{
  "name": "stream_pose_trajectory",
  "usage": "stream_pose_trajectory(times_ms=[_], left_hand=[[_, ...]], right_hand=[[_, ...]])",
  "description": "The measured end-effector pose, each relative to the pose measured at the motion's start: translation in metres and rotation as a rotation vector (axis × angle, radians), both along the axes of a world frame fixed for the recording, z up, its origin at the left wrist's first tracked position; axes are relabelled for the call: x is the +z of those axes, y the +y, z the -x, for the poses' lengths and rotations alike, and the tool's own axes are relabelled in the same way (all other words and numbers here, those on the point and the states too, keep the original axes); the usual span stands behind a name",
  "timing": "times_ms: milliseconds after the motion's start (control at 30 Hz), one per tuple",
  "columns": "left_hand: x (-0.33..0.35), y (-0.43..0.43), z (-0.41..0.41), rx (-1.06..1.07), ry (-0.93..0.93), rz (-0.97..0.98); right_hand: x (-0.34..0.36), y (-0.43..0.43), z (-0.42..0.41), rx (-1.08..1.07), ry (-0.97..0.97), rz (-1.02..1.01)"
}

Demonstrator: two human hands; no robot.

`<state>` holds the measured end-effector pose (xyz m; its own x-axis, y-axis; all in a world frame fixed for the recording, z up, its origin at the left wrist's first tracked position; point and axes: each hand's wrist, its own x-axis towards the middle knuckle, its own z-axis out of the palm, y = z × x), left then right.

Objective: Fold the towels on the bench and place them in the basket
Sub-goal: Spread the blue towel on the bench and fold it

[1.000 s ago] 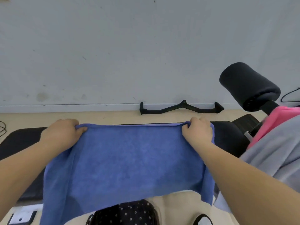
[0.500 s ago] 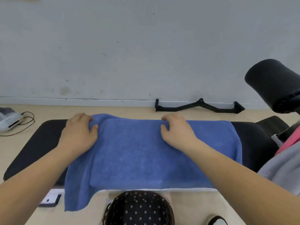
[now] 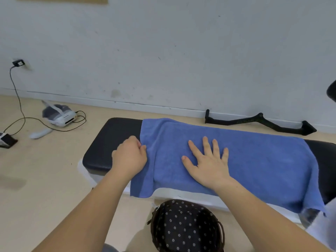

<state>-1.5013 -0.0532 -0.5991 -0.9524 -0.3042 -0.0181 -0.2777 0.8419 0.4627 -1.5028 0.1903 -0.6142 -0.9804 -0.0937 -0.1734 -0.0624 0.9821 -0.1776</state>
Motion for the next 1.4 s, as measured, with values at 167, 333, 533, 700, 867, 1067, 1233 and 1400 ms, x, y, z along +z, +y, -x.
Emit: stream_pose_trajectory(times_ms=[167, 333, 533, 700, 867, 1067, 1233, 1400], left_hand=[[0.010, -0.025, 0.015, 0.150, 0.119, -0.122], [0.012, -0.012, 0.015, 0.033, 0.129, 0.173], [0.011, 0.059, 0.010, -0.375, 0.174, 0.023], [-0.020, 0.058, 0.017, -0.427, -0.062, 0.157], [-0.008, 0.110, 0.014, -0.449, 0.036, 0.234], [-0.024, 0.187, 0.003, -0.707, -0.082, 0.302], [-0.022, 0.205, 0.004, -0.662, -0.021, 0.359], [-0.022, 0.236, -0.020, -0.845, -0.001, 0.315]], right_hand=[[-0.003, -0.005, 0.002, 0.010, 0.000, -0.024], [-0.005, -0.018, 0.006, 0.009, 0.024, -0.046], [-0.004, -0.038, 0.013, 0.111, -0.023, 0.032], [0.018, 0.010, 0.017, 0.054, -0.056, 0.411], [0.029, 0.102, 0.010, -0.297, -0.151, 0.079], [0.016, 0.203, -0.014, -0.381, -0.110, 0.120], [0.032, 0.248, -0.020, -0.530, 0.114, 0.210], [0.032, 0.279, -0.020, -0.675, 0.023, 0.178]])
